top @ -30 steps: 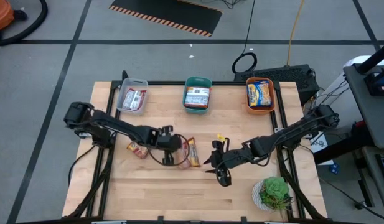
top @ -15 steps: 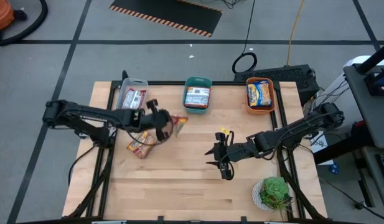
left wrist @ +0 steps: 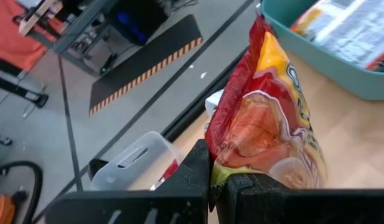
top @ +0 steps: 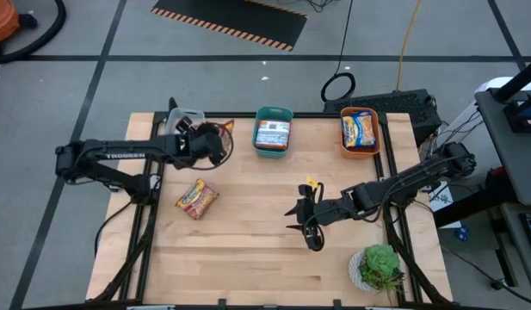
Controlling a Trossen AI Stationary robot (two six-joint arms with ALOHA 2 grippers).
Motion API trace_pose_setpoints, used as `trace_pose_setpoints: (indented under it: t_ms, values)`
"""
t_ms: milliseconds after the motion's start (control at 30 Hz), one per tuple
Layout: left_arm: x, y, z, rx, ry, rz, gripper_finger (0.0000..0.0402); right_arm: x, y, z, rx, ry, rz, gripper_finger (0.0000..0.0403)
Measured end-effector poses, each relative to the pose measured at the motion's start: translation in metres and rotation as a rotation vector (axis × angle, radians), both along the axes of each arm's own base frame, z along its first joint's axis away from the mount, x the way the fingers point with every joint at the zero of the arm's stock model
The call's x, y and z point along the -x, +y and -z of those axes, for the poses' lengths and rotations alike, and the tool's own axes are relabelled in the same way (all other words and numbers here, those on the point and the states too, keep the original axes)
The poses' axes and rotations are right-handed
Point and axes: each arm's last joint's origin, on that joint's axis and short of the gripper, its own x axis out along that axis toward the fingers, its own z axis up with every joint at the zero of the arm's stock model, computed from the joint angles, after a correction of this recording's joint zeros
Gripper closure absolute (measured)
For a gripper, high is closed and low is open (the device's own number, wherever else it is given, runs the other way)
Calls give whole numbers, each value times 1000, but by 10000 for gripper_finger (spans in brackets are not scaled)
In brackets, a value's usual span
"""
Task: Sort Maruchan noodles
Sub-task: Put the right red noodle pack into the transparent bin
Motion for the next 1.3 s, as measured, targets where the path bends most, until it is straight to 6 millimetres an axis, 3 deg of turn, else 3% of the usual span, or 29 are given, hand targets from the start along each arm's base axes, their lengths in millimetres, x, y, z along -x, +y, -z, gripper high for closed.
trace_pose_setpoints:
  t_ms: [267,567,800,1000,1300]
  values:
    - [5,24,-4,-44,-6,-84,398,3,-2,5,112,47,-67,245]
    - [27,51,-12,-65,-1,-219,398,1,-18,7,261,78,-118,245]
    - [47,50,-3,2,104,-331,398,-2,-31,7,249,85,-63,245]
    - [60,45,0,-28,166,-449,398,-2,-29,7,237,85,-61,245]
    - [70,49,2,-7,239,-484,398,-2,-28,7,237,84,-66,245]
